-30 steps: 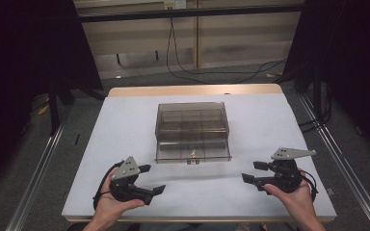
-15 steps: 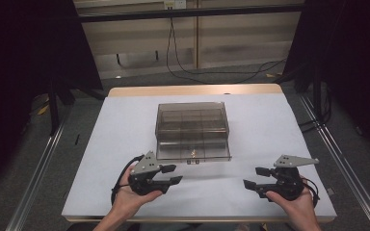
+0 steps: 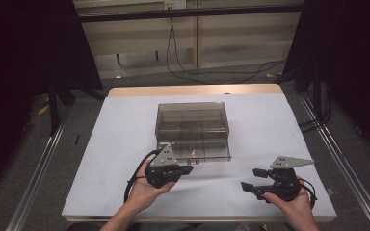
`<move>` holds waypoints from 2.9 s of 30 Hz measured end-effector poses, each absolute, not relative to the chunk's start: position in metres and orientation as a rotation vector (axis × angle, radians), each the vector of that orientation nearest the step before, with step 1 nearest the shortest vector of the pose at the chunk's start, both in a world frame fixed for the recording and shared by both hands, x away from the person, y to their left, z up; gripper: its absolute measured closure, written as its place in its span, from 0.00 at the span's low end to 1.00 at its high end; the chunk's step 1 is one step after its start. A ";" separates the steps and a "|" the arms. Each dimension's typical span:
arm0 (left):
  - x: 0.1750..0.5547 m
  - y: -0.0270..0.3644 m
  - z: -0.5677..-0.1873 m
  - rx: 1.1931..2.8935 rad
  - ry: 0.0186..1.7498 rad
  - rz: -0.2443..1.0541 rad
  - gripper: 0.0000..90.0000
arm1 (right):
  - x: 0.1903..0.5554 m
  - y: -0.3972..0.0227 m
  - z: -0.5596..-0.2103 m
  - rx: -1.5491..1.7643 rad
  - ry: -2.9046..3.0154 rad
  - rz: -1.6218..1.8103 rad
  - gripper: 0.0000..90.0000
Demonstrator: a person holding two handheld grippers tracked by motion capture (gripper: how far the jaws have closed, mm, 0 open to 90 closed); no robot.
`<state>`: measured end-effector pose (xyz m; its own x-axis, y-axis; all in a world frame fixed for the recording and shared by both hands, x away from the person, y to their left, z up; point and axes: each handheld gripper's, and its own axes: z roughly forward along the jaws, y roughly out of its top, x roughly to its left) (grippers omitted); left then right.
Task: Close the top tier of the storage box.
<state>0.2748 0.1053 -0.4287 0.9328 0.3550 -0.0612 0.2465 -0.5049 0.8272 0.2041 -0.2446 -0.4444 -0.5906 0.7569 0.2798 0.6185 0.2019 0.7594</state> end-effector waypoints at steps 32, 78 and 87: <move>0.286 0.087 -0.443 2.176 0.449 0.142 1.00 | 0.206 -0.243 -0.451 1.323 2.368 1.298 0.28; 0.307 0.088 -0.439 2.160 0.537 0.171 1.00 | 0.208 -0.241 -0.454 1.321 2.395 1.268 0.27; 0.313 0.084 -0.431 2.148 0.525 0.182 1.00 | 0.207 -0.241 -0.454 1.320 2.392 1.273 0.27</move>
